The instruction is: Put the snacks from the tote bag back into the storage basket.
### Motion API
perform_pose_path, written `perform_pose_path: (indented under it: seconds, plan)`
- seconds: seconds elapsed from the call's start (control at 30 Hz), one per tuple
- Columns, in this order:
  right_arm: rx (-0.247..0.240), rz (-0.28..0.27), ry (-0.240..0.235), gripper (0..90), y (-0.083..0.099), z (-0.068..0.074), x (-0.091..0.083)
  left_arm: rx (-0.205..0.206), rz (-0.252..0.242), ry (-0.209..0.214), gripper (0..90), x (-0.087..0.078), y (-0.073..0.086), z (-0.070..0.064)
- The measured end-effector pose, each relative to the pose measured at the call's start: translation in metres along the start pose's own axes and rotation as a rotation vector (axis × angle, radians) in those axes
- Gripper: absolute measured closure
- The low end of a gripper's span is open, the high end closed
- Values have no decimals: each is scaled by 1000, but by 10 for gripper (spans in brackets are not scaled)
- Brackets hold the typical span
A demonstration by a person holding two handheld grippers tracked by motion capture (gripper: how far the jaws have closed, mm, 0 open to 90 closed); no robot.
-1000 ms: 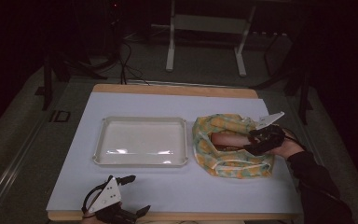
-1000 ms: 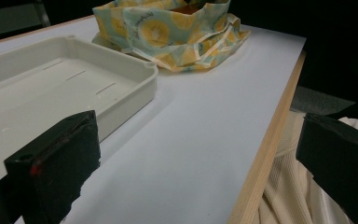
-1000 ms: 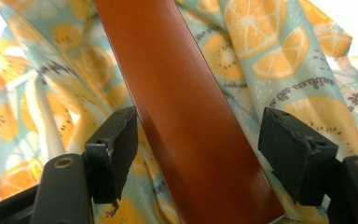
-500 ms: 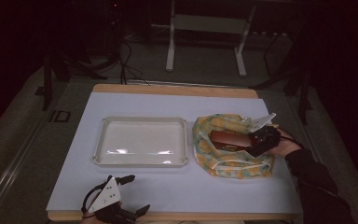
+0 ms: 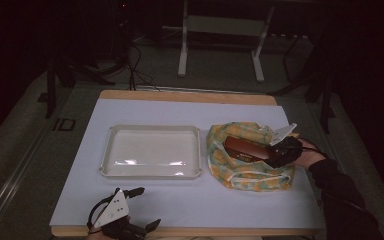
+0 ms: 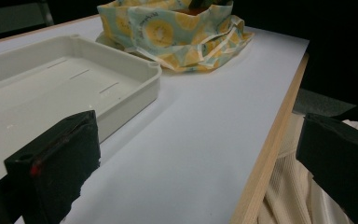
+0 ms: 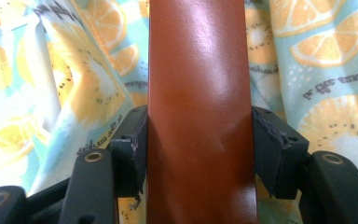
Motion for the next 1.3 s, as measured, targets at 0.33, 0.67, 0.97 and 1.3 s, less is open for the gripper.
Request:
perform_pose_path:
  seconds: [0.33, 0.67, 0.97, 1.3]
  plan:
    - [-14, -35, 5, 430, -5, -2, -15, -1, 1, 0, 0, 0, 0, 0]
    - [-29, -69, 32, 430, -14, -5, -37, 0, 1, 2, 0, 0, 0, 0]
    - [-48, -86, 57, 430, -26, -7, -55, 0, 2, 5, 0, 0, 0, 0]
    - [-75, -94, 75, 430, -41, -9, -74, -2, 1, 6, 0, 0, 0, 0]
Point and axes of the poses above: each handheld gripper's, and its own axes: x roughly forward along the jaws, y roughly out of its underside, z roughly to its left, the point moved 3 cm from there along x, roughly forward along the jaws, and after that the axes turned 3 degrees about -x, right-handed, at the moved point
